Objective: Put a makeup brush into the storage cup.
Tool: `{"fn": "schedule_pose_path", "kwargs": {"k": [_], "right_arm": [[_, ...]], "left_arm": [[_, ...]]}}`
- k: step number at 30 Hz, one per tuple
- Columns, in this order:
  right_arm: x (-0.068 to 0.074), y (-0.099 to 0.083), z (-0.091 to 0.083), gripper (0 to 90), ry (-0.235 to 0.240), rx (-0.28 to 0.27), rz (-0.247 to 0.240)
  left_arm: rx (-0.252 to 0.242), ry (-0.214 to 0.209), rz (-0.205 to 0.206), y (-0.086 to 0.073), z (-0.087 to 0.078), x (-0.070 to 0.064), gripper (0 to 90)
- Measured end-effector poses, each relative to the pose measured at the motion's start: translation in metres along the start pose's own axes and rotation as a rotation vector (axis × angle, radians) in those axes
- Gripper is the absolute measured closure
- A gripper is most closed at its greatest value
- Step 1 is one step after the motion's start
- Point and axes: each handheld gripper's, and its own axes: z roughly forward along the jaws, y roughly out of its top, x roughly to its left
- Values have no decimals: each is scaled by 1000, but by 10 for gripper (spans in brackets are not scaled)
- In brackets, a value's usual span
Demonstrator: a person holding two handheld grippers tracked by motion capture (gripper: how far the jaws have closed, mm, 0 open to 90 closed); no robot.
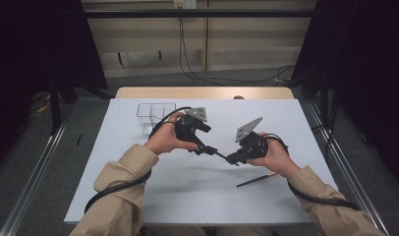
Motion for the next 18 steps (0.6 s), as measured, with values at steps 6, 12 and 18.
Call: {"fn": "schedule_pose_path", "kwargs": {"k": [6, 12, 18], "right_arm": [[2, -1, 1, 856, 5, -26, 12], [0, -4, 0, 856, 2, -86, 39], [1, -5, -3, 856, -8, -154, 61]], "left_arm": [[-54, 1, -17, -5, -3, 1, 51], [-101, -4, -46, -10, -7, 0, 45], [-150, 1, -63, -15, -9, 1, 45]]}}
